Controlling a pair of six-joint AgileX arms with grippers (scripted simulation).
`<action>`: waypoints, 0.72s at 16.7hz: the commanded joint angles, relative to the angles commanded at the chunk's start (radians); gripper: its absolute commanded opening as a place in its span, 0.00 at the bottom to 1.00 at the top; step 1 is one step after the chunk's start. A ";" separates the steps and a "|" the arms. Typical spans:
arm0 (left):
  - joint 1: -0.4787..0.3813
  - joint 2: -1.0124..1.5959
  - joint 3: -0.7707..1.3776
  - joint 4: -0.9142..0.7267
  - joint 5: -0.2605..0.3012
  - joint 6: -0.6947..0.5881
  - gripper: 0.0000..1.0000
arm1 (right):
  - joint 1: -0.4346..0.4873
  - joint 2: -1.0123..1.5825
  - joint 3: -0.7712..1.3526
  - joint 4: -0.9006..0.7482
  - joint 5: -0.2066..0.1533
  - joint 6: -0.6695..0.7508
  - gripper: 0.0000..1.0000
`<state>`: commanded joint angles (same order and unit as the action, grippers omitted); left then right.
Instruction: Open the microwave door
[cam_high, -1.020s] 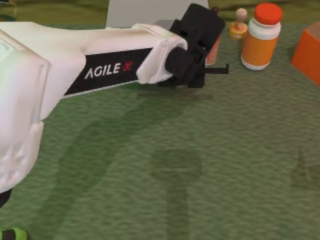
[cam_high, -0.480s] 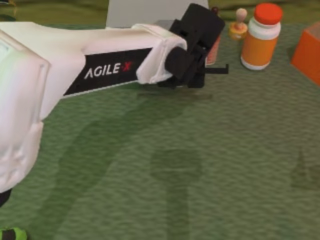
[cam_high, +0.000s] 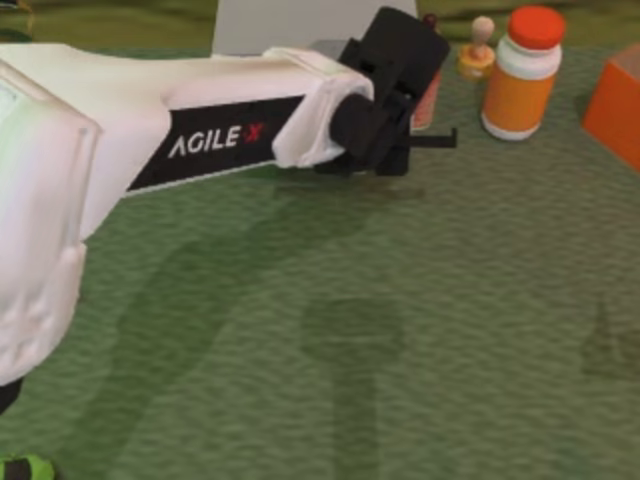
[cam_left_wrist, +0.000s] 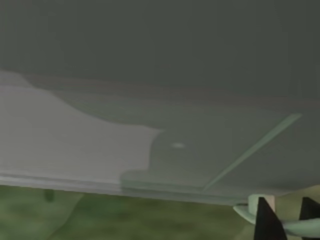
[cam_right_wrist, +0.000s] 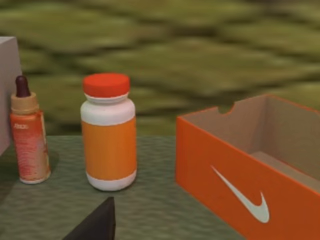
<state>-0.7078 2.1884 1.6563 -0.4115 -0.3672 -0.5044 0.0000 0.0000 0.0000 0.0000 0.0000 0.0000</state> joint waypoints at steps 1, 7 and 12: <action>0.000 0.000 0.000 0.000 0.000 0.000 0.00 | 0.000 0.000 0.000 0.000 0.000 0.000 1.00; 0.002 -0.029 -0.040 0.031 0.022 0.028 0.00 | 0.000 0.000 0.000 0.000 0.000 0.000 1.00; 0.005 -0.036 -0.061 0.040 0.029 0.043 0.00 | 0.000 0.000 0.000 0.000 0.000 0.000 1.00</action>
<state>-0.7032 2.1520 1.5949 -0.3718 -0.3381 -0.4614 0.0000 0.0000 0.0000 0.0000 0.0000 0.0000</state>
